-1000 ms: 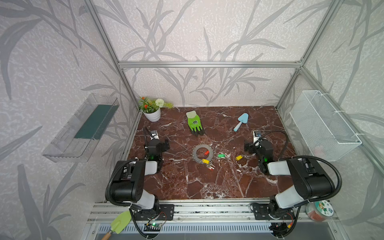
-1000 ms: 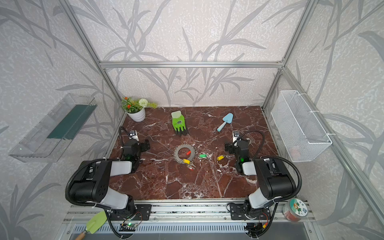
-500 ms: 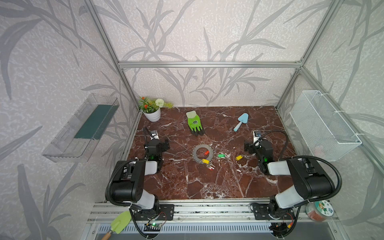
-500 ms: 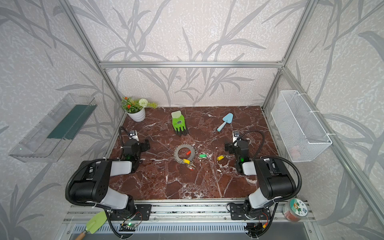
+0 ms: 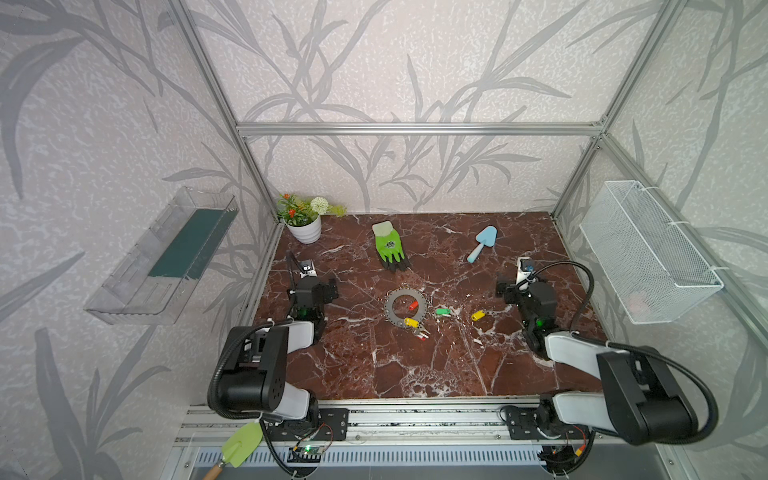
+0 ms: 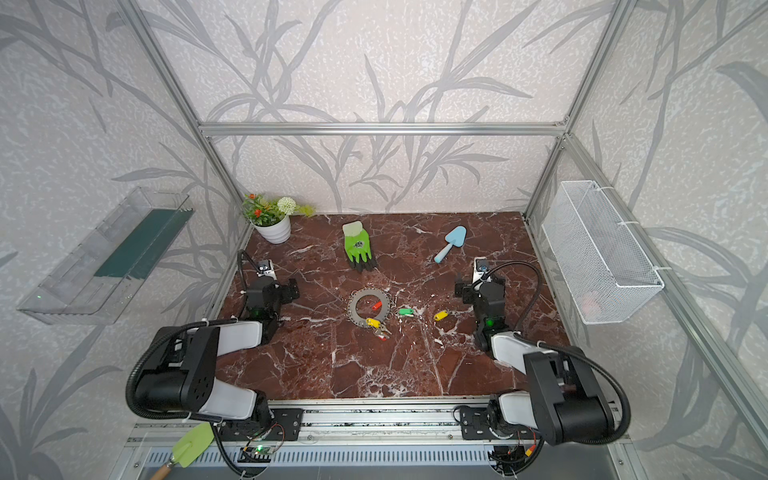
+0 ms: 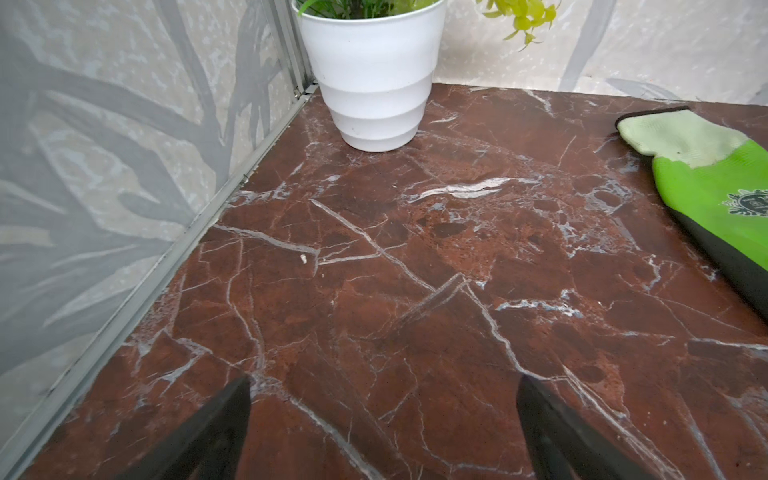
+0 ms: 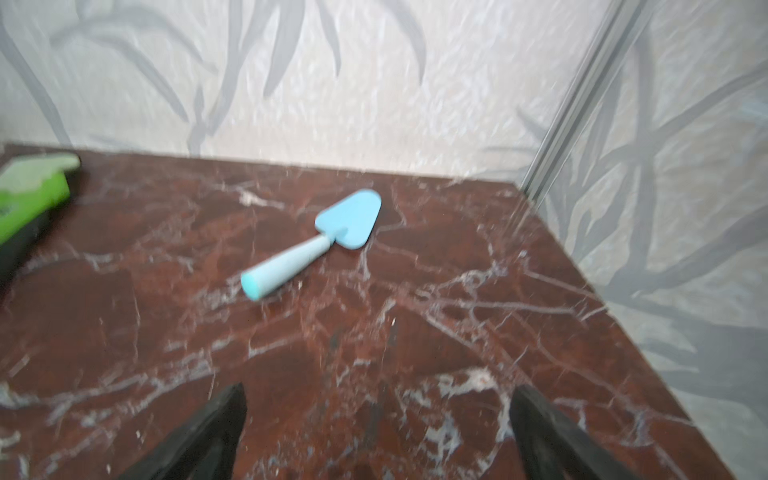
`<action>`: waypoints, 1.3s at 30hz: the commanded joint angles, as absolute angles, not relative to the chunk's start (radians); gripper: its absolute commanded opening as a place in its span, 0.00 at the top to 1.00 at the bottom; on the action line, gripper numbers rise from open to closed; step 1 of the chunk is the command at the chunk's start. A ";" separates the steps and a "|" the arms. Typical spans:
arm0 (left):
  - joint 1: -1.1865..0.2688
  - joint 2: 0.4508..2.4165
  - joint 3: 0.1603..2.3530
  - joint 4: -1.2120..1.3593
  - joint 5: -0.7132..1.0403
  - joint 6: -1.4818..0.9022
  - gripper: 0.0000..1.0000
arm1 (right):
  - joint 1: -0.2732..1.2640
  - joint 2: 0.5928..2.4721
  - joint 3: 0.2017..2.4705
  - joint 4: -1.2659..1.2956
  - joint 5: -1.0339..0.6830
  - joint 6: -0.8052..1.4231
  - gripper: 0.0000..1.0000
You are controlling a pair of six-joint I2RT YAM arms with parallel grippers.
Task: Put the keys on the keyring
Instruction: 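Lower the left gripper to the keyring disc while the right approaches the keys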
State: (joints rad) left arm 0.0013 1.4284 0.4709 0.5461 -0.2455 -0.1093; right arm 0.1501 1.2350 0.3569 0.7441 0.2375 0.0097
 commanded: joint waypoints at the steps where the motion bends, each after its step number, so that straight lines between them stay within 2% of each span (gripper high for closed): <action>1: 0.005 1.313 0.628 0.157 -0.294 -0.185 0.01 | 0.151 1.105 0.466 0.399 0.401 0.231 0.01; 4: -0.013 1.183 0.665 -0.025 -0.255 -0.289 0.01 | 0.141 1.044 0.565 0.068 0.537 0.498 0.01; 6: -0.014 1.081 0.662 -0.106 -0.194 -0.384 0.01 | 0.118 1.001 0.580 -0.066 0.561 0.657 0.01; 9: -0.023 0.973 0.696 -0.266 -0.102 -0.475 0.01 | 0.045 0.912 0.547 -0.097 0.402 0.739 0.01; 12: -0.053 0.925 0.759 -0.484 -0.061 -0.557 0.01 | 0.035 0.847 0.551 -0.139 0.327 0.764 0.01; 14: -0.053 0.891 0.768 -0.607 -0.020 -0.643 0.01 | 0.037 0.849 0.624 -0.273 0.279 0.774 0.01; 18: -0.103 0.837 0.728 -0.678 0.134 -0.764 0.01 | 0.070 0.871 0.752 -0.501 0.184 0.752 0.01; 23: -0.296 0.970 0.749 -0.692 0.209 -0.918 0.01 | 0.161 0.959 0.894 -0.666 0.125 0.653 0.01; 26: -0.364 1.107 0.778 -0.588 0.266 -1.031 0.01 | 0.296 1.094 1.027 -0.768 0.130 0.578 0.01; 32: -0.375 1.372 0.908 -0.474 0.293 -1.191 0.16 | 0.516 1.284 1.206 -0.913 0.076 0.484 0.01; 34: -0.376 1.437 0.928 -0.437 0.298 -1.249 0.28 | 0.558 1.314 1.228 -0.945 0.050 0.468 0.01; 36: -0.377 1.498 0.956 -0.418 0.304 -1.284 0.36 | 0.589 1.328 1.241 -0.962 0.028 0.453 0.01; 39: -0.380 1.537 0.986 -0.441 0.260 -1.322 0.39 | 0.617 1.326 1.244 -0.981 0.006 0.443 0.01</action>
